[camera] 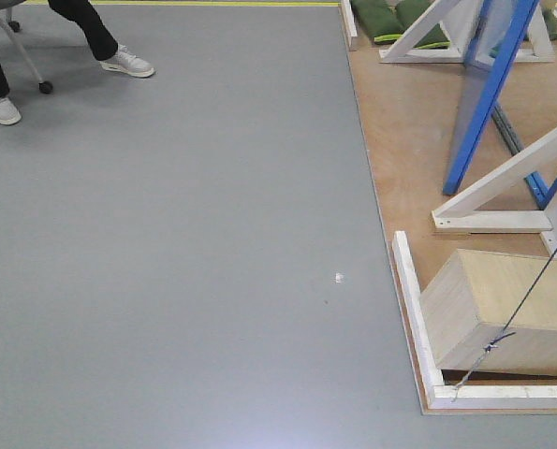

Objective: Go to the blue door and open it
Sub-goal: 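Drive the base forward toward the blue door frame on the wooden platform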

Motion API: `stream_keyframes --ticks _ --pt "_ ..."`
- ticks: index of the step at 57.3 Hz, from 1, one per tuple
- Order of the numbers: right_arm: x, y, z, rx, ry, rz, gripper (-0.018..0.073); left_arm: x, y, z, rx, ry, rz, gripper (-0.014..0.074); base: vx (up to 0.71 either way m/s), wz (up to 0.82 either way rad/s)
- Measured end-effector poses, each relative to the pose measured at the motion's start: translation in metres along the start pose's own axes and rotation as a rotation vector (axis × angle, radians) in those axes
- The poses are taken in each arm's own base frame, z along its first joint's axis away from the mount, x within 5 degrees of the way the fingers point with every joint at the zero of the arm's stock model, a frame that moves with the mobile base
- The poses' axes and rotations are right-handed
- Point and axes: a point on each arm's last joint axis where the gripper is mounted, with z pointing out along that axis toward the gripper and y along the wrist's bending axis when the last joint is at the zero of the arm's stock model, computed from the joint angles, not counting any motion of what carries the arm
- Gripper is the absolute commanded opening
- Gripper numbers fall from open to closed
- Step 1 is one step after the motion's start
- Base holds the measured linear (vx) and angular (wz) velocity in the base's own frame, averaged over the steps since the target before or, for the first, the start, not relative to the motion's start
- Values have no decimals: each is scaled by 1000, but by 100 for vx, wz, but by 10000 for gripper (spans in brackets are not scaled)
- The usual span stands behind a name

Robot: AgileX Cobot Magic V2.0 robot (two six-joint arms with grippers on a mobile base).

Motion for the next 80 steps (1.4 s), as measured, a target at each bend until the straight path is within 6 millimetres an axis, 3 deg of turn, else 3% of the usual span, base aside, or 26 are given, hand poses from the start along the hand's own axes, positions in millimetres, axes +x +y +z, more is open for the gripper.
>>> stream_keyframes --ticks 80 --pt "0 0 0 0 0 0 12 0 0 0 0 0 1 73 4 1"
